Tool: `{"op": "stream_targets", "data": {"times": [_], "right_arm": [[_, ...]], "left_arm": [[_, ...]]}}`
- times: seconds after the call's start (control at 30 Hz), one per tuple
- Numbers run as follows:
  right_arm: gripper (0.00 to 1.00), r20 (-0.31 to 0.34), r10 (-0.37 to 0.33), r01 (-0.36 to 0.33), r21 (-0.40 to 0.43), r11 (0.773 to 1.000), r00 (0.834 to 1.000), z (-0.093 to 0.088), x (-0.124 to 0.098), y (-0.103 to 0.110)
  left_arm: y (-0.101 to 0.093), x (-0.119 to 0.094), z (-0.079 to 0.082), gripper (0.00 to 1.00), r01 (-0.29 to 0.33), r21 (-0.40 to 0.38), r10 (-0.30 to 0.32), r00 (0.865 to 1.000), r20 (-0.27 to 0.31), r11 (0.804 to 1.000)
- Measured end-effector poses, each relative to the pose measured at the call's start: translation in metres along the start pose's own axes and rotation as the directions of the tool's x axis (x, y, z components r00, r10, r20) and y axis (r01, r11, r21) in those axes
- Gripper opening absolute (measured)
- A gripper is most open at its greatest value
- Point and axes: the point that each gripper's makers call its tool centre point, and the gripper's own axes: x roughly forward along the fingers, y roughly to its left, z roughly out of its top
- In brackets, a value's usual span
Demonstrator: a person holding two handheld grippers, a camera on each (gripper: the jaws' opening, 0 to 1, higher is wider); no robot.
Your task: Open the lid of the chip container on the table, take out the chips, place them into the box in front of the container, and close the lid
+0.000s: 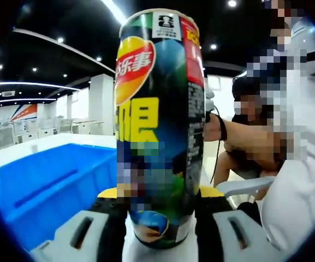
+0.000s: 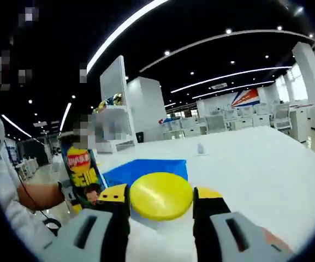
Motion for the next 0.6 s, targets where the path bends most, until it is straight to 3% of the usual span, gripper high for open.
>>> {"op": "stream_targets", "data": {"times": [0.13,0.27,0.6], "right_arm": [[0.46,0.012,0.070,-0.069,-0.029,0.997,0.998,0.032,0.008,0.021],[0.46,-0.001,0.137,-0.136,-0.084,0.987,0.991,0.053,0.018,0.045],[0.46,-0.055,0.260,-0.266,-0.168,0.949,0.964,0.074,0.041,0.093]], "left_arm": [[0.000,0.000,0.000,0.50,0.000,0.003,0.000,1.000,-0.003,1.000],[0.000,0.000,0.000,0.50,0.000,0.005,0.001,1.000,-0.009,1.000],[0.000,0.000,-0.001,0.50,0.001,0.009,0.000,1.000,-0.015,1.000]]}}
